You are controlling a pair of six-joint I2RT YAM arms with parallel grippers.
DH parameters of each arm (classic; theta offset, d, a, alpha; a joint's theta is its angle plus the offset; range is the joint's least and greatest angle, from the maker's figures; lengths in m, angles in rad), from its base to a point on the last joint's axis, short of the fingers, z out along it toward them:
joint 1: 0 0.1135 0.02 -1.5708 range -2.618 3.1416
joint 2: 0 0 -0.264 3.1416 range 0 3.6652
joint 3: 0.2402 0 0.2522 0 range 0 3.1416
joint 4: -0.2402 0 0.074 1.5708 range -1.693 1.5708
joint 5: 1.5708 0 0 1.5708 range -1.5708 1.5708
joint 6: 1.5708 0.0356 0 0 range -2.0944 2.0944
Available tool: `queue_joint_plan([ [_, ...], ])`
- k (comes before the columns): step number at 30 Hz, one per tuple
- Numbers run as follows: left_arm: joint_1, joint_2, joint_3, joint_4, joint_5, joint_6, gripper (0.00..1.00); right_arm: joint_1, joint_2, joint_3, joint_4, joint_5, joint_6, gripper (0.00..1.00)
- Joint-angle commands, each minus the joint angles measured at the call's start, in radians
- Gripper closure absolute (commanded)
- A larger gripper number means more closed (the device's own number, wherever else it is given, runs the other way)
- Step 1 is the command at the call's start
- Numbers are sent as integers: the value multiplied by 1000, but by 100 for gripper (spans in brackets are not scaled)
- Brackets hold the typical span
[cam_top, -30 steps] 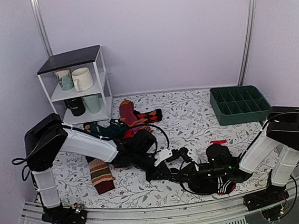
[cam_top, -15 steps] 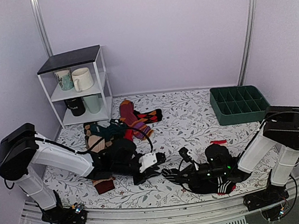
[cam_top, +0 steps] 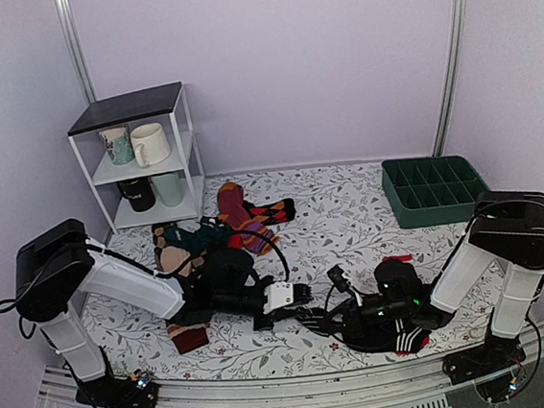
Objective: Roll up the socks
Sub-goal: Roll the sock at the center of the board.
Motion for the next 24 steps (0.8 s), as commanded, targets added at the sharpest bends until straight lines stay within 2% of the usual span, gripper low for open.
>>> queue_joint_plan([
  [1, 34, 53, 80, -64, 97, 83, 78, -22, 83, -54, -236, -55, 47, 100],
  [5, 39, 79, 127, -157, 123, 109, 78, -43, 78, -72, -237, -74, 78, 100],
  [15, 38, 116, 140, -219, 157, 90, 80, -45, 93, -114, -217, -20, 166, 100],
  [18, 34, 107, 138, -255, 161, 87, 77, -45, 98, -117, -217, -11, 172, 100],
  [24, 17, 92, 116, -187, 36, 97, 74, -44, 95, -131, -208, 2, 185, 100],
])
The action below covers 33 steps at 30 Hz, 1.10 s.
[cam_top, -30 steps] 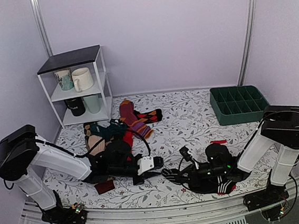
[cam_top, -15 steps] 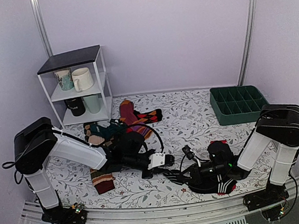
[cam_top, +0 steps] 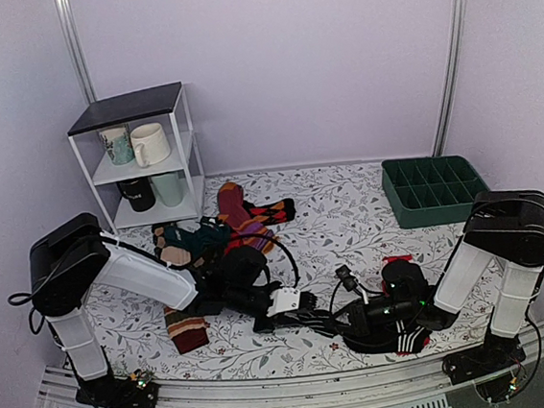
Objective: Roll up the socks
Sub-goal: Roll the sock at the center of the board.
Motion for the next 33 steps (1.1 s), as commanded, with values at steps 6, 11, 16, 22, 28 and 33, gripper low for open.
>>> queue_joint_plan([
  [6, -30, -102, -117, 237, -239, -17, 70, -1, 71, -75, -291, 58, 21, 100],
  [11, -29, -104, -77, 148, -199, 18, 76, -1, 81, -65, -293, 52, 21, 100],
  [16, -31, -51, -8, 48, -84, 57, 81, 0, 76, -65, -296, 52, 21, 100],
  [22, -41, 24, 51, -42, -16, 85, 69, -1, 69, -67, -307, 55, 22, 100],
  [28, -41, 69, 71, -82, 10, 104, 69, 0, 69, -64, -308, 54, 22, 100],
  [33, -44, 97, 86, -98, -4, 101, 69, -1, 68, -64, -312, 55, 23, 100],
])
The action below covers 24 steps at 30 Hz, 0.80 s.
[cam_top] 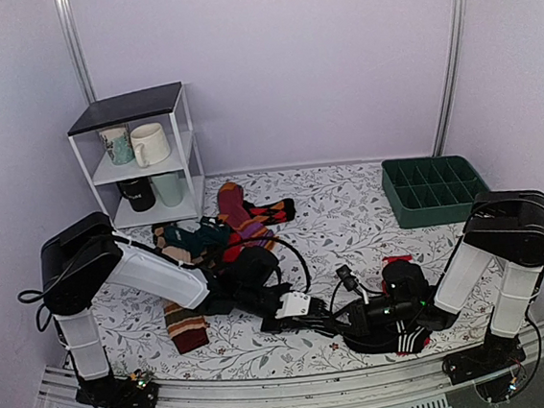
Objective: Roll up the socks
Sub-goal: Roll the sock at the center of the board.
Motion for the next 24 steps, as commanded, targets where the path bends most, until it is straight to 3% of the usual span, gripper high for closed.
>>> queue_joint_plan([
  [1, -11, 36, 16, -65, 17, 5, 70, -1, 65, -60, -322, 47, 14, 100],
  [13, -16, 71, -7, -114, -8, -58, 72, -1, 62, -60, -330, 57, 24, 100],
  [15, -17, 84, 4, -129, -6, -64, 77, 0, 61, -60, -331, 60, 25, 100],
  [17, -17, 99, 29, -162, 2, -68, 97, -1, 55, -60, -332, 63, 29, 100],
  [18, -17, 104, 37, -175, 5, -71, 100, 0, 51, -60, -331, 64, 30, 100],
  [22, -17, 98, 26, -183, 7, -86, 100, -1, 8, -46, -365, 75, 20, 100],
  [24, -16, 93, 14, -176, 0, -98, 100, -1, -30, -30, -408, 88, 0, 88],
])
